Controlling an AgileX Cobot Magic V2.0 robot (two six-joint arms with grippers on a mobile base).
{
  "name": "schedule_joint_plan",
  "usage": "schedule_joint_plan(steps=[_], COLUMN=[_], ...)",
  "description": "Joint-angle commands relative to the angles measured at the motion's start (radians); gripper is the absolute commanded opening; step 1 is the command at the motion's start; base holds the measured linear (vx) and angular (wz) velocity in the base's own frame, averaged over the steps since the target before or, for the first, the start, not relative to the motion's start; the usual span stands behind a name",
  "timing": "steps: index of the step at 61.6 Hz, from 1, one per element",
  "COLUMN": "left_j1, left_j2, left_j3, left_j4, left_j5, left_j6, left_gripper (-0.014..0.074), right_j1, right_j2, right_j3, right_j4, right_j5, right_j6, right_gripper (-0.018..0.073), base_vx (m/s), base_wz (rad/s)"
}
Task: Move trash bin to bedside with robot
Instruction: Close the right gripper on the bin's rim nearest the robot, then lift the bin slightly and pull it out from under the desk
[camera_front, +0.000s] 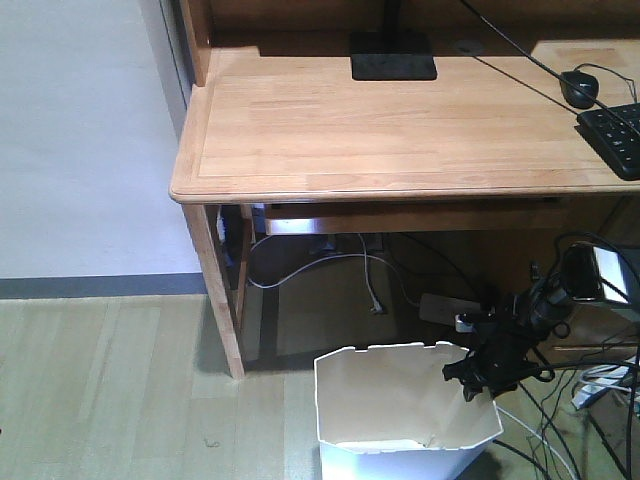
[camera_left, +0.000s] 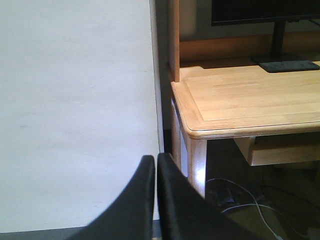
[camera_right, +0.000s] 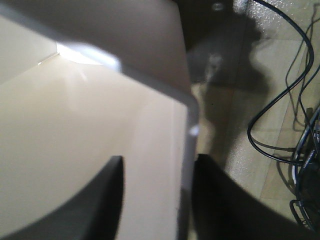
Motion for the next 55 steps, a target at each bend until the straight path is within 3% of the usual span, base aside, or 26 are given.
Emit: schedule_joint_plan(steps=[1, 3, 9, 31, 38, 47, 55], left_j1=[-0.002, -0.002, -0.002, -0.002, -0.002, -0.002, -0.002], left_j2=[-0.014, -0.014, -0.014, -0.014, -0.014, -0.014, -0.014], left_j3=[0.019, 0.019, 0.019, 0.019, 0.019, 0.019, 0.019], left_j4=[-0.004, -0.004, -0.004, -0.004, -0.004, -0.004, -0.004], left_j5=[-0.068, -0.068, -0.068, -0.068, -0.068, -0.068, -0.068], left_j6=[0.000, 0.000, 0.000, 0.000, 0.000, 0.000, 0.000], left_gripper=[-0.0006, -0.0006, -0.0006, -0.0006, -0.0006, -0.0006, -0.0006], right_j1=[-0.001, -0.001, -0.005, -0.034, -0.053, -0.076, -0.095], right_j2=[-0.058, -0.062, -0.065, -0.120, -0.192, -0.304, -0.422], right_j3=[-0.014, -0.013, -0.012, 0.044, 0.130, 0.267, 0.396], right_j4=[0.018, 0.039, 0.108, 0.426, 0.579, 0.794, 0.937], right_j5=[0.047, 0.050, 0.064, 0.094, 0.059, 0.084, 0.111], right_j6=[-0.048, -0.062, -0.106, -0.421, -0.575, -0.848, -1.001], right_gripper=[0.0043, -0.0017, -0.0013, -0.0008, -0.0006, -0.0006, -0.0006], base_vx=[0.00, 0.00, 0.00, 0.00, 0.00, 0.00, 0.00], base_wz=[0.00, 0.00, 0.00, 0.00, 0.00, 0.00, 0.00])
